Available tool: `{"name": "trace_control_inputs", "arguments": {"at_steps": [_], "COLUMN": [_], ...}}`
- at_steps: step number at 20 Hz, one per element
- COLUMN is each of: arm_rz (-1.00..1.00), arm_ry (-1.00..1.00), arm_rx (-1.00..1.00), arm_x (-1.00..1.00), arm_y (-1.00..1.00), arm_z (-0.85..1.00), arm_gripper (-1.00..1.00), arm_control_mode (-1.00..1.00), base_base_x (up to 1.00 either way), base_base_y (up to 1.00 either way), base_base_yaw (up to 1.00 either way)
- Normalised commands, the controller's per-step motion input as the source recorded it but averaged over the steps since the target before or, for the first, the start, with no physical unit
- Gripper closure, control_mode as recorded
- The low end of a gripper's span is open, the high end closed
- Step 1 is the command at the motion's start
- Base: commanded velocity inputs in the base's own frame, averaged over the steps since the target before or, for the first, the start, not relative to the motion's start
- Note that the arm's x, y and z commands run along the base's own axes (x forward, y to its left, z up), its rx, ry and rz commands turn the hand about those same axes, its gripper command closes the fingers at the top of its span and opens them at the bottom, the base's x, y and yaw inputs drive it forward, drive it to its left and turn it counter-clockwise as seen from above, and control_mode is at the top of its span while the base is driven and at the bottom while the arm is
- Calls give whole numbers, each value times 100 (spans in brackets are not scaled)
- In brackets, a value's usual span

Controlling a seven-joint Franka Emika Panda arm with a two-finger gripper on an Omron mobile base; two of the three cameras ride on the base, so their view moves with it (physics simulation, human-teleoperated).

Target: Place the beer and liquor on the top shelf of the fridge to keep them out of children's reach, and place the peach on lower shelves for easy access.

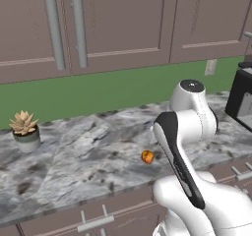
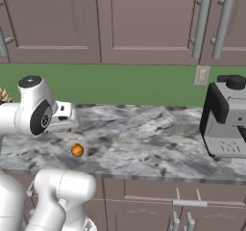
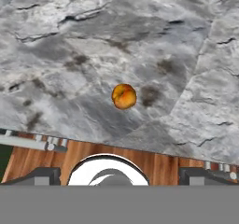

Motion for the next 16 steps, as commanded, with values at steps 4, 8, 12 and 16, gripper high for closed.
{"name": "trace_control_inputs", "arguments": {"at_steps": [4, 8, 12, 16], "arm_rz": [0, -4, -12, -15], "arm_ry": [22, 13, 3, 0], "arm_rx": [0, 0, 0, 0], "arm_x": [2, 1, 5, 11], "arm_y": [4, 0, 0, 0], "arm_z": [-49, -45, -29, -19], "arm_gripper": [-100, -100, -100, -100], "arm_control_mode": [-100, -100, -100, -100], "base_base_x": [0, 0, 0, 0], "base_base_y": [0, 0, 0, 0], "base_base_yaw": [0, 0, 0, 0]}}
